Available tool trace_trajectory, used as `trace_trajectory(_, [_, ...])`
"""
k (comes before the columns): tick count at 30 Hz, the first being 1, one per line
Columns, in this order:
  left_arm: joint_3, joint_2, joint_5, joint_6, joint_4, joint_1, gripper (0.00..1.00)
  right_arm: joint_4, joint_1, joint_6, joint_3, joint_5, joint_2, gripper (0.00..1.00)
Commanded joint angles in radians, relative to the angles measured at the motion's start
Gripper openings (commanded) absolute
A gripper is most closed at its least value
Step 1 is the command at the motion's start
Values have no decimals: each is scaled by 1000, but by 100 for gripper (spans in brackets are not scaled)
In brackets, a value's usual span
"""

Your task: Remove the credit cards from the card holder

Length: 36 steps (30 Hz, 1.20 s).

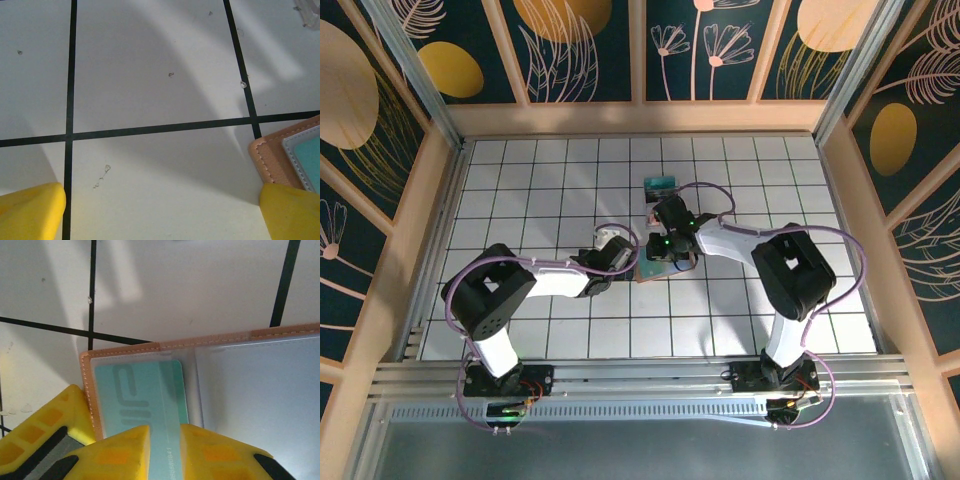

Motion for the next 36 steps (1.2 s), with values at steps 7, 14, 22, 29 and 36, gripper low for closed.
trace_trajectory(7, [27,30,-32,-5,-53,-1,99,-21,5,15,-1,23,9,30])
trace_trajectory(14, [37,38,-40,-3,-66,-3,99,-14,0,18,-17,7,25,34])
trace_trajectory(22, [40,43,-43,-6,-66,-3,99,18,-7,20,-37,-39,43,35])
trace_trajectory(29, [42,52,-45,2,-71,-3,99,84,-26,34,-71,-128,23,34])
trace_trajectory(36, [47,61,-63,8,-83,-3,99,169,-55,59,-119,-219,-33,32])
